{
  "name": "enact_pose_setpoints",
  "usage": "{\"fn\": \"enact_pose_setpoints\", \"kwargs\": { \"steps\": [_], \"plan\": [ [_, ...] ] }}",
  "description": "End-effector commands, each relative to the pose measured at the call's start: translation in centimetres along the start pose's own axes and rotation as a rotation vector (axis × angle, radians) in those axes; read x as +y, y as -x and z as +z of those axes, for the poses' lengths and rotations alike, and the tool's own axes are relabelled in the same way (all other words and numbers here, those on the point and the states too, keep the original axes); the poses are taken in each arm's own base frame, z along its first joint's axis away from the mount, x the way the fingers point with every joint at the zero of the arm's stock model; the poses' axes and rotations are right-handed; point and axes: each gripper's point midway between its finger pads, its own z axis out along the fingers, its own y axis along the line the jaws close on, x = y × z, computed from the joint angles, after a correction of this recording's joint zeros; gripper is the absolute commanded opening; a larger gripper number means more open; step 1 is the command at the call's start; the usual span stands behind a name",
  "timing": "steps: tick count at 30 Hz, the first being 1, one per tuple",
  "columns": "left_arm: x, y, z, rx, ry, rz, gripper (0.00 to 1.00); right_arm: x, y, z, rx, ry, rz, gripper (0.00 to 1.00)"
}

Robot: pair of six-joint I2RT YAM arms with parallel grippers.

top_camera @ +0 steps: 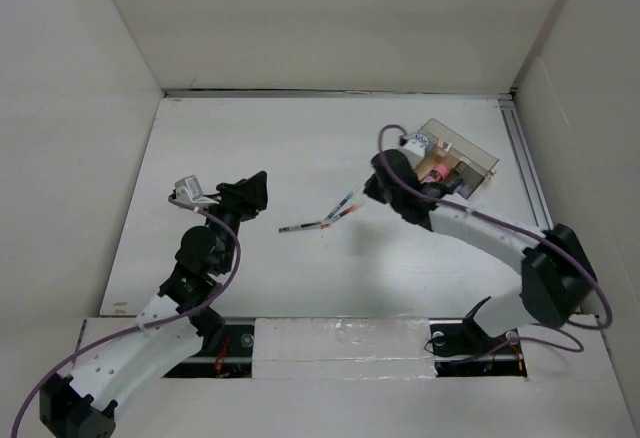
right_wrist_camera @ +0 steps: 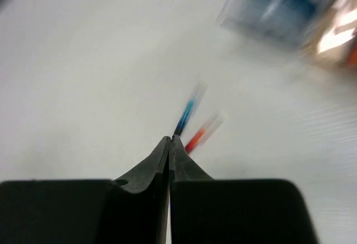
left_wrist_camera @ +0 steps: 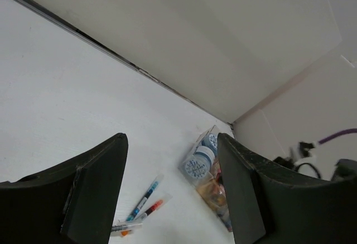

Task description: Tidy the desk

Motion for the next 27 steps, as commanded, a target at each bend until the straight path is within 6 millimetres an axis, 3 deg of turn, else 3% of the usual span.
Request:
{"fn": "enact_pose_setpoints", "kwargs": {
  "steps": [1,2,3,4,6,8,9,11,12,16,20,27],
  "plan": [
    [-0.1,1.4,-0.2,-0.058,-0.001,-0.026,0.61,4.3,-8.6,1.0,0.195,0.125,-0.222,0.09],
    [0.0,1.5,-0.3,-0.067,0.003,-0.031,0.61,7.0,-10.1,0.1,0.201,0.192,-0.335,0.16],
    [0.2,1.6,-0.4,-0.07,0.011,-0.032,0.61,7.7,-11.4,0.1,0.212,0.209,-0.395,0.22],
    [0.5,1.9,-0.5,-0.085,0.027,-0.037,0.61,8.0,-12.9,0.8,0.215,0.21,-0.453,0.36],
    [0.7,2.3,-0.9,-0.103,0.026,-0.053,0.61,9.7,-13.7,0.7,0.209,0.274,-0.557,0.46],
    [1.2,2.9,-1.2,-0.14,0.037,-0.07,0.61,11.8,-14.4,0.4,0.23,0.395,-0.636,0.68],
    [1.3,2.9,-1.2,-0.138,0.039,-0.068,0.61,11.8,-14.4,0.4,0.23,0.396,-0.637,0.69],
    [1.4,3.1,-1.3,-0.147,0.049,-0.07,0.61,12.2,-15.3,0.6,0.303,0.495,-0.691,0.79],
    [1.5,3.2,-1.3,-0.149,0.051,-0.071,0.61,12.9,-15.1,0.8,0.318,0.531,-0.705,0.81],
    [2.0,3.2,-1.2,-0.157,0.075,-0.062,0.61,12.8,-17.6,1.3,0.493,0.618,-0.745,0.82],
    [2.0,3.3,-1.2,-0.16,0.079,-0.054,0.61,12.7,-18.6,2.8,0.518,0.612,-0.825,0.83],
    [2.1,3.6,-1.3,-0.17,0.081,-0.053,0.61,12.1,-20.6,3.1,0.627,0.61,-0.904,0.79]
  ]
}}
